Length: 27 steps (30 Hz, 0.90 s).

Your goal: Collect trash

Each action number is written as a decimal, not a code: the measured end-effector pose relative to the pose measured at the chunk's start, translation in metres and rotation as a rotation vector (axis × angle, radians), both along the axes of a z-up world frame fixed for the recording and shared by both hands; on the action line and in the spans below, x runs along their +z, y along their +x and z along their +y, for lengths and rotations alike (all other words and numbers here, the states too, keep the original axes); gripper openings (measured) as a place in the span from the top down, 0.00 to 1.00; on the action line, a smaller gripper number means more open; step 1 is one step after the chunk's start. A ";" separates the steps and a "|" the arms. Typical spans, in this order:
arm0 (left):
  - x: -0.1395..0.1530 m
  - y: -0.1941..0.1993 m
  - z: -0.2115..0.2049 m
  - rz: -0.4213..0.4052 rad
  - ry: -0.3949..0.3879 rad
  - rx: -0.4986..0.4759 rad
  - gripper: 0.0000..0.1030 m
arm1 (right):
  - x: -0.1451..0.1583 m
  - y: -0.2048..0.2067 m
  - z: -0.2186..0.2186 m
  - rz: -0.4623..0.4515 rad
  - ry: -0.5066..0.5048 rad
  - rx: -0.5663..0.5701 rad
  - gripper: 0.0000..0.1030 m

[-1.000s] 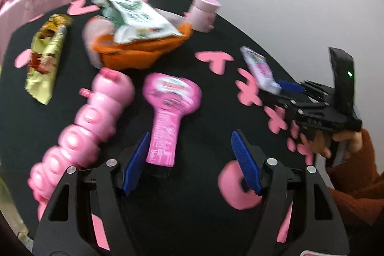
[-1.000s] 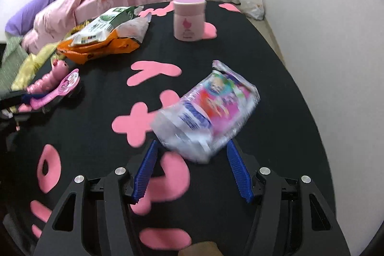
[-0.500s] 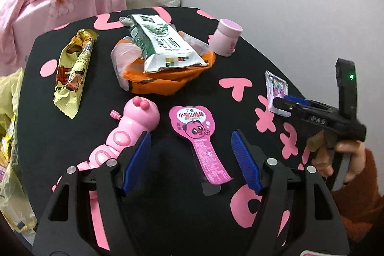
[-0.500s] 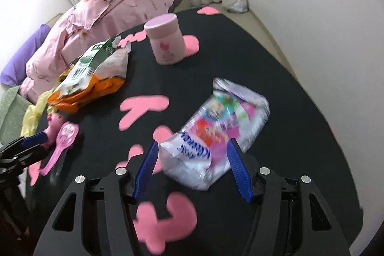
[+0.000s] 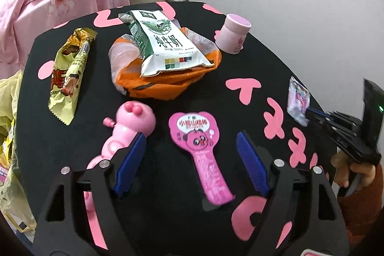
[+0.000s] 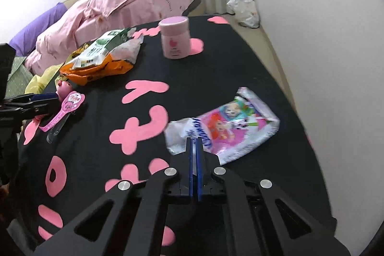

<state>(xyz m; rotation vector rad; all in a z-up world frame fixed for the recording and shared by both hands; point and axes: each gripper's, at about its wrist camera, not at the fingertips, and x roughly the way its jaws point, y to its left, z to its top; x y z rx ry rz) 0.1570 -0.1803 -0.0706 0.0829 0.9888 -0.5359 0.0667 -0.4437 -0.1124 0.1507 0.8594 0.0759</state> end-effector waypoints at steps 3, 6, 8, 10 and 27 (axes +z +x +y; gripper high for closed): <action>-0.003 0.007 -0.010 0.005 0.026 0.016 0.29 | 0.006 -0.010 -0.010 -0.049 0.052 -0.012 0.94; -0.007 0.010 -0.020 0.005 0.077 0.008 0.42 | 0.010 -0.015 -0.016 -0.094 0.103 -0.025 0.86; -0.012 0.009 -0.026 0.011 0.115 -0.003 0.56 | 0.010 -0.015 -0.012 -0.097 0.083 0.000 0.54; -0.013 0.005 -0.026 0.006 0.107 -0.019 0.61 | 0.005 -0.011 -0.004 -0.048 0.050 0.049 0.40; -0.010 -0.009 -0.003 -0.013 -0.032 0.005 0.75 | -0.015 0.041 -0.022 0.075 0.073 -0.128 0.46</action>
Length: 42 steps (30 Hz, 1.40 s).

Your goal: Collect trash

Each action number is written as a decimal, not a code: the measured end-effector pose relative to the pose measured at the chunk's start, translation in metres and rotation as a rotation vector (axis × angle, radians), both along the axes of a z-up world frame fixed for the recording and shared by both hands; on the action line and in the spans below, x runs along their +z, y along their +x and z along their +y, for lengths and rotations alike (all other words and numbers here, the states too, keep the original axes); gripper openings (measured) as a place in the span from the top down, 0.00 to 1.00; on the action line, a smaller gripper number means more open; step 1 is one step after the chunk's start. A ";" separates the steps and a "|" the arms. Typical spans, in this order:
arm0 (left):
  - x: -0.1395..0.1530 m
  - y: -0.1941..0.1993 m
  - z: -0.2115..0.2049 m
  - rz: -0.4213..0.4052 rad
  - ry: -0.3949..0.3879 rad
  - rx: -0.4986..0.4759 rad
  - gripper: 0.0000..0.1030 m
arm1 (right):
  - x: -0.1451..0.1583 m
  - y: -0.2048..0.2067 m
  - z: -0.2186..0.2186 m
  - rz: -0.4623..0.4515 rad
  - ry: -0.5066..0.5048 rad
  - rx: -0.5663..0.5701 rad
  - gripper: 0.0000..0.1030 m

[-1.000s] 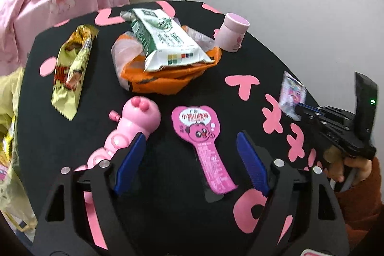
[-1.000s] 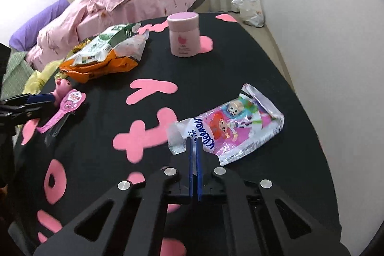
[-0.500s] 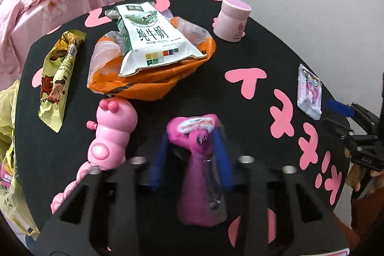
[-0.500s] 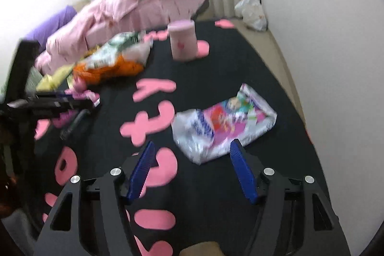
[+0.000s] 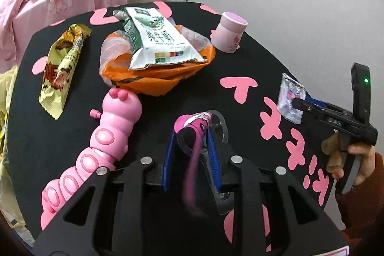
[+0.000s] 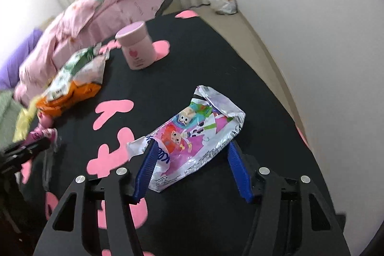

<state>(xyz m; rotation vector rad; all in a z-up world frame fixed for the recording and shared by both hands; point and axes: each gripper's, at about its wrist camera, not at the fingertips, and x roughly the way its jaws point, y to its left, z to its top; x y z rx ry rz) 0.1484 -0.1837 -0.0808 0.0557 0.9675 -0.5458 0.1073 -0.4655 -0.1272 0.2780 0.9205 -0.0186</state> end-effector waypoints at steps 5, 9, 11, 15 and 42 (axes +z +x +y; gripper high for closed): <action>0.000 -0.001 0.006 0.017 -0.045 -0.008 0.54 | -0.001 0.033 0.023 -0.003 -0.047 0.107 0.52; 0.009 -0.007 0.006 0.024 -0.069 -0.064 0.43 | 0.001 0.036 0.037 -0.048 -0.030 0.202 0.90; 0.013 -0.010 0.005 0.020 -0.067 -0.085 0.42 | 0.003 0.029 0.040 -0.069 -0.006 0.221 0.92; 0.017 -0.012 0.005 0.025 -0.076 -0.086 0.42 | 0.016 0.009 0.036 -0.140 0.041 0.218 0.94; 0.086 -0.029 0.038 -0.235 -0.091 0.061 0.86 | 0.112 -0.026 0.072 -0.358 -0.035 0.300 0.94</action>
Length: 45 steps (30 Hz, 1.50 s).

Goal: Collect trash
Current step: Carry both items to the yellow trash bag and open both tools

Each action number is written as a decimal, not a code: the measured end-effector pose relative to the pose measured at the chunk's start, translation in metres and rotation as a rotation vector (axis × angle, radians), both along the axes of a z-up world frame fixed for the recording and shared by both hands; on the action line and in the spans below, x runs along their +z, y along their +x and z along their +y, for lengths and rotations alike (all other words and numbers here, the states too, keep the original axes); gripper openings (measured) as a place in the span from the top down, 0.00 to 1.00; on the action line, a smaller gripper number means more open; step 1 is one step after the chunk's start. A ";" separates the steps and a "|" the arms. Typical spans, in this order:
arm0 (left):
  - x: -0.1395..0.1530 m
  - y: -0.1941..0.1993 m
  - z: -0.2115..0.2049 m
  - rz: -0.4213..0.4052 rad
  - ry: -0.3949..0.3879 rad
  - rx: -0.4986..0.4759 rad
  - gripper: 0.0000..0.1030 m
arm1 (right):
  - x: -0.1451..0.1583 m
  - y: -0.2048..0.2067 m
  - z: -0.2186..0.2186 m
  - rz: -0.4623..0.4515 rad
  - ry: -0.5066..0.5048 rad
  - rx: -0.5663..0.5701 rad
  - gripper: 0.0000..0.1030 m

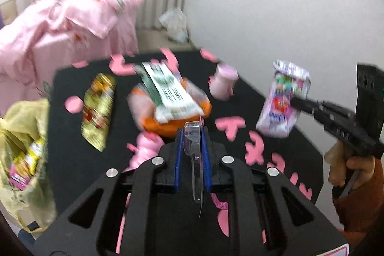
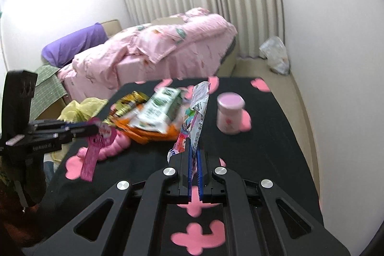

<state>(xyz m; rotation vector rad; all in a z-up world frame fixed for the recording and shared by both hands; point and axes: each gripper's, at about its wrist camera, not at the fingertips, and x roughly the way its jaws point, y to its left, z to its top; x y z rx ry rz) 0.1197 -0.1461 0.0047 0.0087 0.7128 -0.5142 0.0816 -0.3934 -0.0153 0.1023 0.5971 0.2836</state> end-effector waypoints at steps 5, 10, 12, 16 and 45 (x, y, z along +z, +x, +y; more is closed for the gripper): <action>0.036 0.006 0.046 -0.105 -0.068 0.106 0.86 | 0.041 0.007 0.035 -0.084 -0.041 0.063 0.94; 0.058 0.013 0.098 -0.198 -0.089 0.220 0.86 | 0.071 0.023 0.082 -0.124 -0.077 0.152 0.94; 0.064 0.012 0.117 -0.231 -0.096 0.262 0.86 | 0.079 0.028 0.102 -0.136 -0.099 0.191 0.94; 0.076 0.003 0.160 -0.336 -0.072 0.365 0.86 | 0.092 0.040 0.148 -0.168 -0.138 0.275 0.94; -0.044 0.048 0.363 -0.046 -0.261 0.716 0.48 | -0.027 0.183 0.400 0.188 -0.095 0.706 0.85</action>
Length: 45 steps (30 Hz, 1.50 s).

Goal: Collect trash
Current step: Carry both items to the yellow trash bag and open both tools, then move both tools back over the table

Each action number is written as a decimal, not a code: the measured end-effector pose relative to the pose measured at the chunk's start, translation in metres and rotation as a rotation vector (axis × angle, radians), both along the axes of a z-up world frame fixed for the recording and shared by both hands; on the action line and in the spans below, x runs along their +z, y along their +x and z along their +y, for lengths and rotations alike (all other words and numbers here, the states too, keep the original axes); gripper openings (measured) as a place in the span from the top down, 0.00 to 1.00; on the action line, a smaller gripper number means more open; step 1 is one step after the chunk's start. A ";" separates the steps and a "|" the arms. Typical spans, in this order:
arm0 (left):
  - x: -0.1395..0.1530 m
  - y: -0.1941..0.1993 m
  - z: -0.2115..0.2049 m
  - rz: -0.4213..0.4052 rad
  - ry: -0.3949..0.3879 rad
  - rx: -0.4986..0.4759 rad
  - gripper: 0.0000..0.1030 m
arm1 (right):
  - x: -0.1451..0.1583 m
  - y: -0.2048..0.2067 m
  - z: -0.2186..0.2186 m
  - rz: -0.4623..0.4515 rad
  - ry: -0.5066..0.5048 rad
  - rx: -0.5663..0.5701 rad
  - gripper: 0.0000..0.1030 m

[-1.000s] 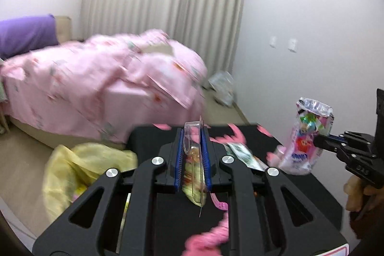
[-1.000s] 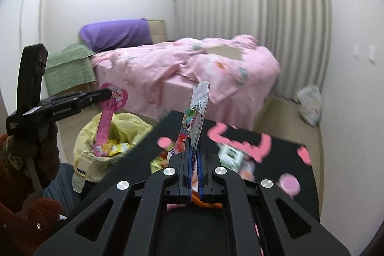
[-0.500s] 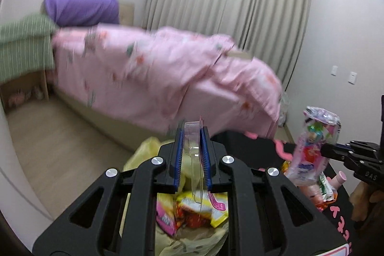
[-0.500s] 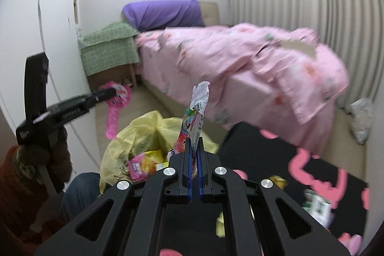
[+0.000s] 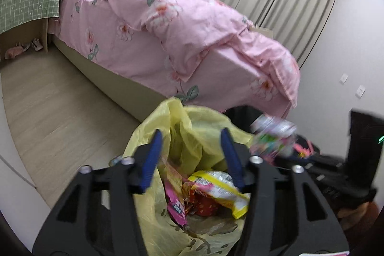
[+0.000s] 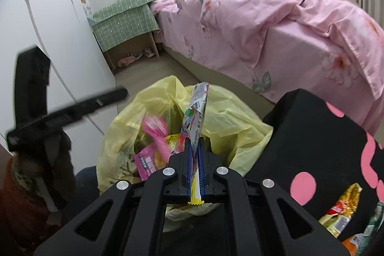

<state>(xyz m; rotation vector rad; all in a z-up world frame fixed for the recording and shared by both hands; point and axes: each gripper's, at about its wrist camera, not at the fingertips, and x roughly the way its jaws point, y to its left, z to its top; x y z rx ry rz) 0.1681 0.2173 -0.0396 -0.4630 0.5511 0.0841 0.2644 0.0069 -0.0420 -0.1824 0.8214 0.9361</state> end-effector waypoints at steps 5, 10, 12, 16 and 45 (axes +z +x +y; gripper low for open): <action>0.017 -0.013 0.000 -0.016 0.058 0.072 0.44 | -0.001 -0.004 -0.003 -0.013 -0.002 0.003 0.63; 0.023 -0.021 -0.005 -0.024 0.058 0.099 0.43 | 0.014 -0.013 -0.026 -0.059 0.002 -0.033 0.63; 0.022 -0.019 -0.014 -0.024 0.056 0.080 0.39 | 0.020 -0.019 -0.049 -0.077 0.009 -0.070 0.63; 0.016 -0.009 -0.045 -0.006 0.049 -0.016 0.38 | 0.028 -0.028 -0.105 -0.094 0.013 -0.170 0.62; 0.001 0.070 -0.278 0.072 0.221 -0.616 0.37 | -0.005 -0.088 -0.344 -0.098 -0.019 -0.666 0.42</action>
